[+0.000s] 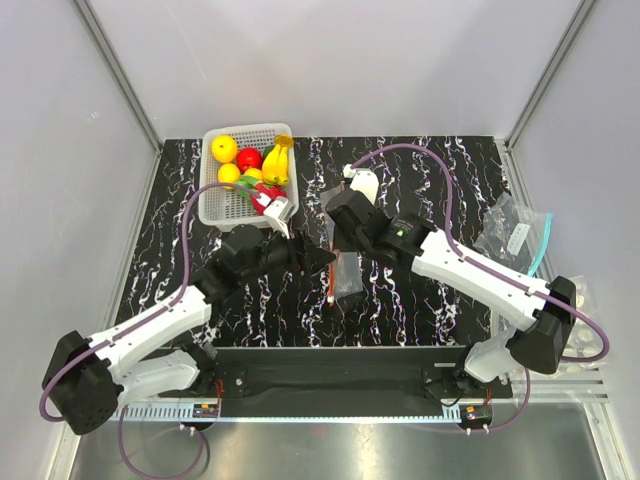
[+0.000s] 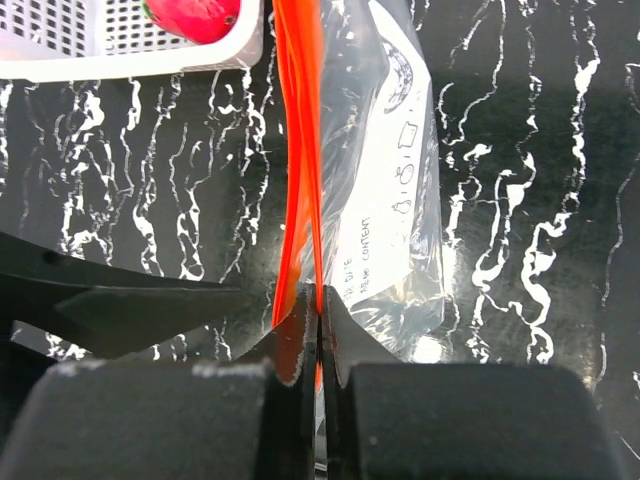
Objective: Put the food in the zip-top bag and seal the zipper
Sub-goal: Open the zipper of the food storage bag.
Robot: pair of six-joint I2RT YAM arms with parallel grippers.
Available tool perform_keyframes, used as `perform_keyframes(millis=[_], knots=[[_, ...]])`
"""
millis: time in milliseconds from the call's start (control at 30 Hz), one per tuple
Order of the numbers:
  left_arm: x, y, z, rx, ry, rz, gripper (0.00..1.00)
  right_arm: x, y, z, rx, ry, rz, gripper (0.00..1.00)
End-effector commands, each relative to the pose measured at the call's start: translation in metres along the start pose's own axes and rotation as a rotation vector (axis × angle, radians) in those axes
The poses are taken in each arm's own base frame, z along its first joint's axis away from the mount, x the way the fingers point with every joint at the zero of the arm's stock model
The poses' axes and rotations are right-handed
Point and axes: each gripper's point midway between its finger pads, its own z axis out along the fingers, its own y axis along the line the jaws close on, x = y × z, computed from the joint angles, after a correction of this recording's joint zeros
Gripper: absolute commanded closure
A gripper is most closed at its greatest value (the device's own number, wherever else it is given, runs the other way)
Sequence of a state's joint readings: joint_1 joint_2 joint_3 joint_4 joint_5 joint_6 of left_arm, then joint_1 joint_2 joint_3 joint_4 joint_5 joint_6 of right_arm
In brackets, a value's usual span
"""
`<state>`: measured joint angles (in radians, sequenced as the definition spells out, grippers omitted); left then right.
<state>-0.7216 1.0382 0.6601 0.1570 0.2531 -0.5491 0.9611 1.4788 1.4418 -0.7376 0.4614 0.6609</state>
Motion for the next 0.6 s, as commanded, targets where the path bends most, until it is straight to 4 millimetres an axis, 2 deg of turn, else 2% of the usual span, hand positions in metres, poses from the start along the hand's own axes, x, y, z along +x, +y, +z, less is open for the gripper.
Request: perform_keyframes(millis=[0,167,267,300,467,567], knots=[[-0.020,-0.008,0.006,0.018,-0.083,0.052,0.34,-0.011,0.014,0.001,-0.045,-0.028,0.050,1.00],[-0.018,0.001,0.010,-0.041,-0.071,0.061,0.47,-0.010,0.017,0.001,-0.056,-0.020,0.054,1.00],[-0.019,0.007,0.010,-0.076,-0.085,0.061,0.61,-0.009,0.016,0.000,-0.059,-0.013,0.053,1.00],[-0.020,0.009,0.009,-0.088,-0.092,0.063,0.70,-0.008,0.016,0.000,-0.058,-0.012,0.051,1.00],[-0.027,0.012,0.009,-0.117,-0.110,0.068,0.98,-0.003,0.013,-0.002,-0.056,0.006,0.043,1.00],[-0.026,0.019,0.009,-0.168,-0.086,0.058,1.00,0.001,0.002,-0.004,-0.018,0.021,0.008,1.00]])
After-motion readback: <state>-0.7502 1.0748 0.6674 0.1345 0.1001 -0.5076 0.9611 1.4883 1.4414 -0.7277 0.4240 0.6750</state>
